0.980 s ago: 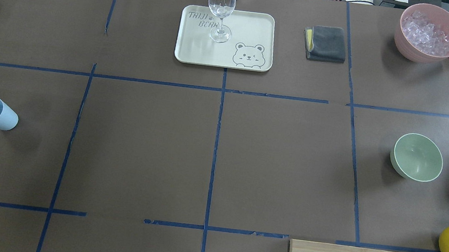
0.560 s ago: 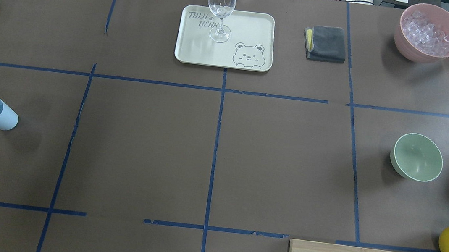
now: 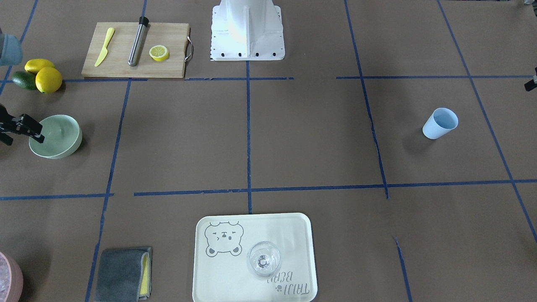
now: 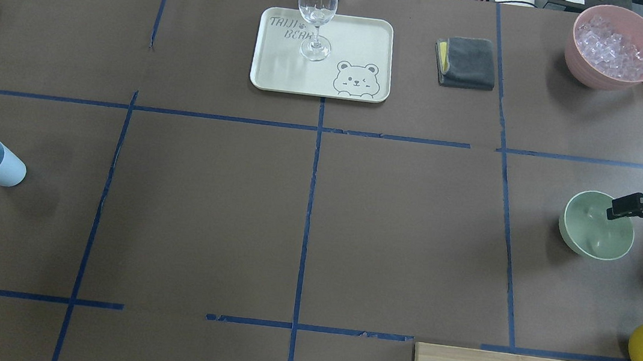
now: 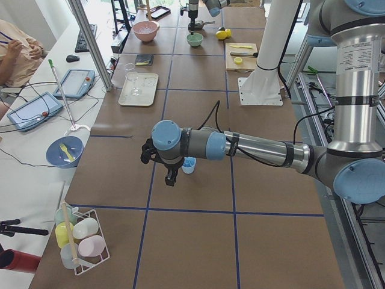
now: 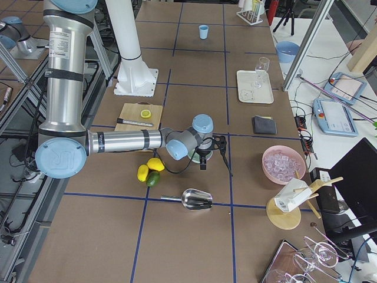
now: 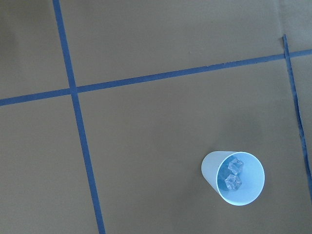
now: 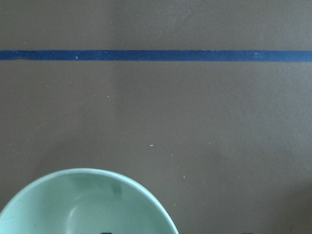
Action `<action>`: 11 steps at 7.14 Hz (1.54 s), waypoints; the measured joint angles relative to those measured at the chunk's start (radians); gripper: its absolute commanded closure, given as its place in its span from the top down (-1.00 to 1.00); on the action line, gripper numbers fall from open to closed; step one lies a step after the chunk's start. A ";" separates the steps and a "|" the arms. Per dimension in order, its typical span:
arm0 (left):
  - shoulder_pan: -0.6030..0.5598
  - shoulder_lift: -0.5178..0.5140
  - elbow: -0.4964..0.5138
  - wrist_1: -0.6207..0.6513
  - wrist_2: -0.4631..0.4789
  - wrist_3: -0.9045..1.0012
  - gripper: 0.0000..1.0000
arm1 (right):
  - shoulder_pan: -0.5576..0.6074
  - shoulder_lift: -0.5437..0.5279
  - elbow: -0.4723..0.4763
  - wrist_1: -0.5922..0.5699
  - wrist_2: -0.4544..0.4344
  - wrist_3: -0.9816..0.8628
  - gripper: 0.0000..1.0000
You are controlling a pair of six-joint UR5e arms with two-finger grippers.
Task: Pour ice into bowl
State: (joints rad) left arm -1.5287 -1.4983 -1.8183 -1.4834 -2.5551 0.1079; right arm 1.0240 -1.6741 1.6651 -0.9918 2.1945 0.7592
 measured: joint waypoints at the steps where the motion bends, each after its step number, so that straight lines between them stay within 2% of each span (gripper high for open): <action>1: 0.000 0.001 -0.003 0.000 0.000 0.000 1.00 | -0.020 0.000 -0.009 0.008 -0.008 0.012 -0.09; 2: -0.001 0.001 -0.005 0.000 0.001 0.000 1.00 | -0.034 0.000 -0.018 0.009 -0.008 0.012 -0.99; 5: -0.002 0.003 -0.011 0.000 0.000 -0.001 1.00 | -0.046 -0.001 -0.016 0.008 -0.001 0.010 -1.00; 9: -0.002 0.003 -0.013 0.000 0.000 -0.001 1.00 | -0.048 0.020 0.120 -0.042 0.066 0.044 -1.00; 11: -0.001 0.002 -0.013 -0.006 0.000 0.000 1.00 | -0.089 0.115 0.154 -0.047 0.063 0.252 -1.00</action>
State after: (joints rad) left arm -1.5298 -1.4967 -1.8315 -1.4893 -2.5556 0.1083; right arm 0.9353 -1.5591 1.8192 -1.0389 2.2571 1.0113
